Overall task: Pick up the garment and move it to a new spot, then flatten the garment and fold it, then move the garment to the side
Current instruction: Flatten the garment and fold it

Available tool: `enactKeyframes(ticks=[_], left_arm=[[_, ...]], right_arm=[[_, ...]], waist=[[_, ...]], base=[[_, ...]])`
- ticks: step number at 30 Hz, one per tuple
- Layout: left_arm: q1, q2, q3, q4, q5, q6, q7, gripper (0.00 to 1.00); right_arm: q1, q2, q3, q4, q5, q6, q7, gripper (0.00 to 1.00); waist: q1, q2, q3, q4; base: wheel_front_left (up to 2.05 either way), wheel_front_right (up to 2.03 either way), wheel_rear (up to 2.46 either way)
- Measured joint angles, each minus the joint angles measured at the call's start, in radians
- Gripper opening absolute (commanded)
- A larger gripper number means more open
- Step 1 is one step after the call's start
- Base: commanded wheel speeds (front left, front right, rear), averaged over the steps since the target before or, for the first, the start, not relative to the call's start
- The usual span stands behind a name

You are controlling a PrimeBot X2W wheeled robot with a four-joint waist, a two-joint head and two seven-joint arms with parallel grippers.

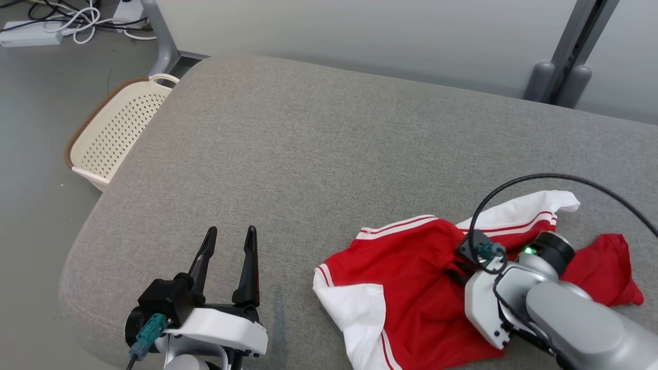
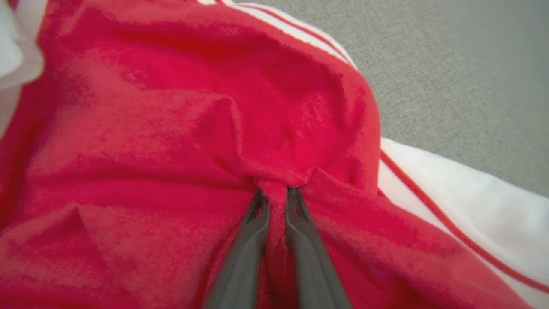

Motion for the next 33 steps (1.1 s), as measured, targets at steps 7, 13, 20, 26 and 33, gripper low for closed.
enactKeyframes(ticks=[7, 13, 20, 26, 33], left_arm=[[-0.001, 0.0, 0.004, -0.002, -0.005, 0.007, 0.0, 1.0], [-0.001, 0.0, 0.001, -0.002, -0.005, 0.007, 0.0, 1.0], [-0.012, 0.0, -0.016, -0.002, -0.009, 0.005, 0.0, 1.0], [-0.028, 0.0, -0.036, 0.003, -0.024, 0.003, 0.0, 1.0], [-0.033, 0.0, -0.05, 0.007, -0.029, 0.005, 0.0, 1.0]], right_arm=[[-0.084, 0.018, -0.033, 0.093, -0.005, 0.0, -0.132, 0.0], [-0.17, 0.046, -0.09, 0.168, -0.037, 0.0, -0.214, 0.0], [-0.277, 0.066, -0.117, 0.267, -0.08, 0.0, -0.254, 0.0], [-0.37, 0.084, -0.112, 0.382, -0.144, 0.0, -0.281, 0.0], [-0.418, 0.118, -0.167, 0.535, -0.165, 0.0, -0.365, 1.0]], waist=[[0.0, 0.0, 0.005, -0.005], [0.0, 0.0, 0.009, -0.012], [0.0, 0.0, 0.026, 0.003], [0.0, 0.0, 0.042, 0.04], [0.0, 0.0, 0.063, 0.079]], base=[[0.0, 0.0, 0.0], [0.0, 0.0, 0.0], [0.0, 0.0, 0.0], [0.0, 0.0, 0.0], [0.0, 0.0, 0.0]])
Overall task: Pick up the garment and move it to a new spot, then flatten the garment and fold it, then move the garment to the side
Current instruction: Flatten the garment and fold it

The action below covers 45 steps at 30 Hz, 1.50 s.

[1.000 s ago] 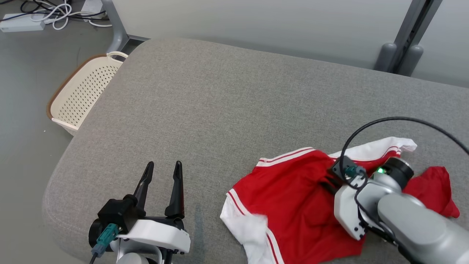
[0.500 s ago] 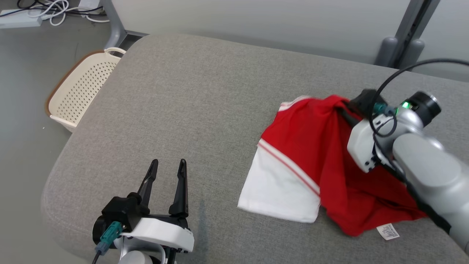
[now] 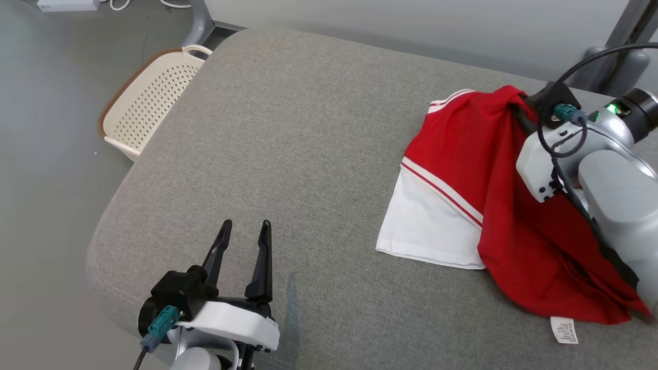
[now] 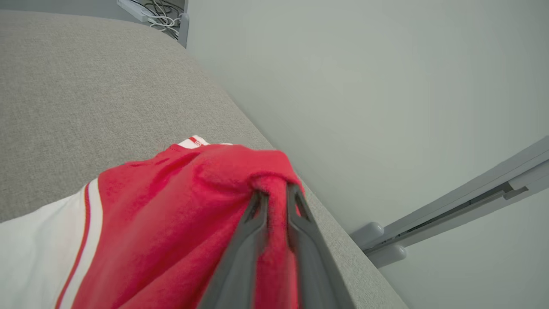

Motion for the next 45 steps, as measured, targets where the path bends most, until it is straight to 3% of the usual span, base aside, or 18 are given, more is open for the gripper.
enactKeyframes(ticks=[8, 13, 20, 26, 34, 45], left_arm=[[0.003, 0.0, 0.014, 0.003, 0.016, 0.003, 0.0, 1.0], [0.021, 0.0, 0.029, 0.007, 0.033, 0.001, 0.0, 1.0], [0.039, 0.0, 0.044, 0.007, 0.05, -0.006, 0.0, 1.0], [0.047, -0.001, 0.051, 0.005, 0.054, -0.007, 0.0, 1.0], [0.048, 0.0, 0.051, 0.006, 0.059, -0.009, 0.0, 1.0], [0.043, 0.0, 0.055, 0.007, 0.06, -0.012, 0.0, 1.0]], right_arm=[[0.018, 0.028, -0.087, 0.042, 0.004, 0.0, -0.049, 1.0], [0.057, 0.016, -0.14, -0.017, 0.038, 0.0, -0.053, 1.0], [0.211, -0.042, -0.276, -0.156, 0.13, 0.0, -0.054, 1.0], [0.379, -0.064, -0.342, -0.18, 0.185, 0.0, -0.047, 1.0], [0.472, -0.067, -0.357, -0.23, 0.234, 0.0, 0.087, 1.0], [0.542, -0.074, -0.394, -0.312, 0.339, 0.0, 0.308, 1.0]], waist=[[0.0, 0.0, -0.013, -0.032], [0.0, 0.0, -0.036, -0.086], [0.0, 0.0, -0.067, -0.182], [0.0, 0.0, -0.078, -0.258], [0.0, 0.0, -0.068, -0.309], [0.0, 0.0, -0.058, -0.289]], base=[[0.0, 0.0, 0.0], [0.0, 0.0, 0.0], [0.0, 0.0, 0.0], [0.0, 0.0, 0.0], [0.0, 0.0, 0.0], [0.0, 0.0, 0.0]])
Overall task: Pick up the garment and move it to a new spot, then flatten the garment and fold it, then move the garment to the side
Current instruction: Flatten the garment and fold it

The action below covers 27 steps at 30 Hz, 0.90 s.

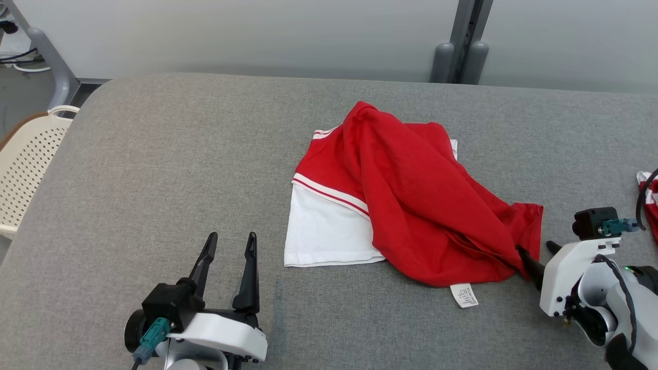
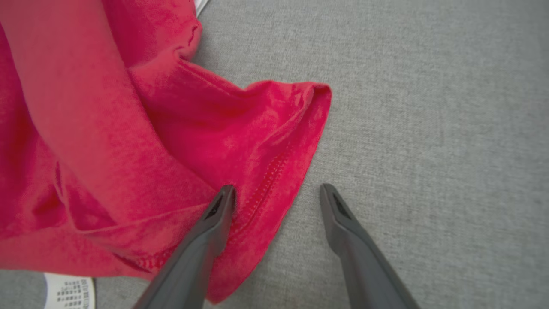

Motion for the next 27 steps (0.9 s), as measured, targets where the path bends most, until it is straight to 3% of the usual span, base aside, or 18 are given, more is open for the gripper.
enactKeyframes(ticks=[1, 2, 3, 4, 5, 6, 15, 27], left_arm=[[0.0, 0.0, 0.0, 0.0, 0.0, 0.0, 0.0, 1.0], [0.0, 0.0, 0.0, 0.0, 0.0, 0.0, 0.0, 1.0], [0.0, 0.0, 0.0, -0.001, 0.0, 0.0, 0.0, 1.0], [0.0, 0.0, 0.0, -0.001, 0.0, 0.0, 0.0, 1.0], [-0.001, 0.0, 0.001, -0.002, 0.0, 0.0, 0.0, 1.0], [-0.003, 0.0, 0.002, -0.003, -0.001, 0.001, 0.0, 1.0], [-0.02, 0.0, 0.005, -0.007, -0.001, 0.001, 0.0, 1.0], [-0.06, 0.0, -0.012, -0.007, -0.001, -0.005, 0.0, 1.0]], right_arm=[[0.004, -0.003, -0.003, -0.004, 0.001, 0.0, 0.016, 1.0], [0.008, -0.006, -0.007, -0.011, 0.003, 0.0, 0.025, 0.9], [0.01, -0.006, -0.013, -0.019, 0.011, 0.0, 0.036, 0.53], [0.012, -0.007, -0.018, -0.026, 0.016, 0.0, 0.046, 0.38], [0.013, -0.008, -0.021, -0.035, 0.016, 0.0, 0.046, 0.15], [0.013, -0.01, -0.026, -0.042, 0.014, 0.0, 0.04, 0.0], [-0.113, -0.057, -0.133, -0.054, -0.104, 0.0, -0.069, 0.0], [-0.367, -0.098, -0.258, 0.067, -0.297, 0.0, -0.175, 0.0]], waist=[[0.0, 0.0, 0.001, 0.001], [0.0, 0.0, 0.003, 0.003], [0.0, 0.0, 0.005, 0.003], [0.0, 0.0, 0.007, 0.004], [0.0, 0.0, 0.01, 0.004], [0.0, 0.0, 0.013, 0.004], [0.0, 0.0, 0.041, -0.005], [0.0, 0.0, 0.107, 0.02]], base=[[0.0, 0.0, 0.0], [0.0, 0.0, 0.0], [0.0, 0.0, 0.0], [0.0, 0.0, 0.0], [0.0, 0.0, 0.0], [0.0, 0.0, 0.0], [0.0, 0.0, 0.0], [0.0, 0.0, 0.0]])
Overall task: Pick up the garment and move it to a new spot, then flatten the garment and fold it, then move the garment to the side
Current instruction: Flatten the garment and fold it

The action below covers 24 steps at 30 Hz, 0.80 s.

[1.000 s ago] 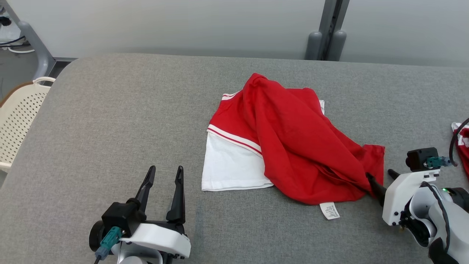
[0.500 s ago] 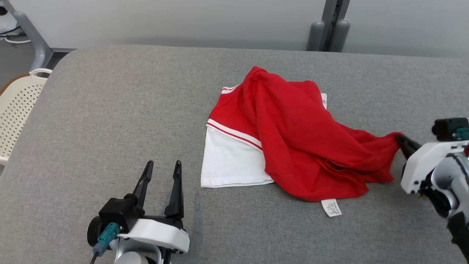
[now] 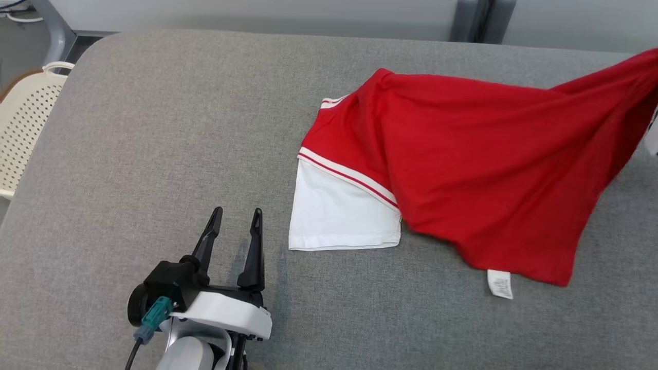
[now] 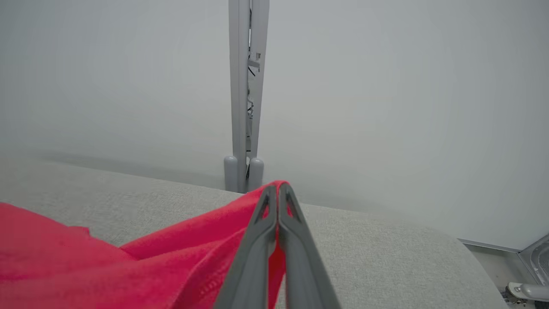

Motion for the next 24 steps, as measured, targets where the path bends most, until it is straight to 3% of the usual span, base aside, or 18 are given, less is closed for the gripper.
enactKeyframes(ticks=[3, 4, 6, 8, 10, 11, 12, 13, 19, 24], left_arm=[[-0.012, 0.0, -0.008, 0.001, 0.0, -0.007, 0.0, 1.0], [-0.019, 0.0, -0.011, 0.001, -0.001, -0.007, 0.0, 1.0], [-0.029, 0.0, -0.015, 0.0, -0.005, -0.007, 0.0, 1.0], [-0.037, 0.0, -0.019, 0.0, -0.006, -0.007, 0.0, 1.0], [-0.046, 0.0, -0.02, 0.0, -0.006, -0.007, 0.0, 1.0], [-0.049, 0.0, -0.021, 0.001, -0.002, -0.007, 0.0, 1.0], [-0.052, 0.0, -0.021, 0.002, 0.001, -0.007, 0.0, 1.0], [-0.06, 0.001, -0.021, 0.004, 0.002, -0.009, 0.0, 1.0], [-0.062, 0.0, -0.012, 0.003, 0.009, -0.006, 0.0, 1.0], [-0.047, 0.0, 0.011, -0.001, 0.019, -0.004, 0.0, 1.0]], right_arm=[[-0.067, -0.006, -0.023, 0.051, -0.055, 0.0, -0.035, 0.0], [-0.086, -0.005, -0.031, 0.07, -0.072, 0.0, -0.051, 0.04], [-0.117, -0.001, -0.037, 0.101, -0.11, 0.0, -0.082, 0.31], [-0.148, -0.002, -0.04, 0.131, -0.157, 0.0, -0.114, 0.31], [-0.183, -0.008, -0.047, 0.154, -0.202, 0.0, -0.138, 0.43], [-0.201, -0.009, -0.056, 0.161, -0.221, 0.0, -0.15, 0.43], [-0.221, -0.009, -0.069, 0.172, -0.235, 0.0, -0.156, 0.75], [-0.247, 0.0, -0.091, 0.198, -0.256, 0.0, -0.162, 1.0], [-0.25, 0.085, -0.142, 0.193, -0.246, 0.0, -0.182, 1.0], [-0.125, 0.136, -0.133, 0.032, -0.187, 0.0, -0.186, 1.0]], waist=[[0.0, 0.0, 0.025, 0.012], [0.0, 0.0, 0.034, 0.016], [0.0, 0.0, 0.051, 0.025], [0.0, 0.0, 0.068, 0.033], [0.0, 0.0, 0.084, 0.04], [0.0, 0.0, 0.093, 0.043], [0.0, 0.0, 0.101, 0.045], [0.0, 0.0, 0.113, 0.047], [0.0, 0.0, 0.112, 0.024], [0.0, 0.0, 0.084, -0.015]], base=[[0.0, 0.0, 0.0], [0.0, 0.0, 0.0], [0.0, 0.0, 0.0], [0.0, 0.0, 0.0], [0.0, 0.0, 0.0], [0.0, 0.0, 0.0], [0.0, 0.0, 0.0], [0.0, 0.0, 0.0], [0.0, 0.0, 0.0], [0.0, 0.0, 0.0]])
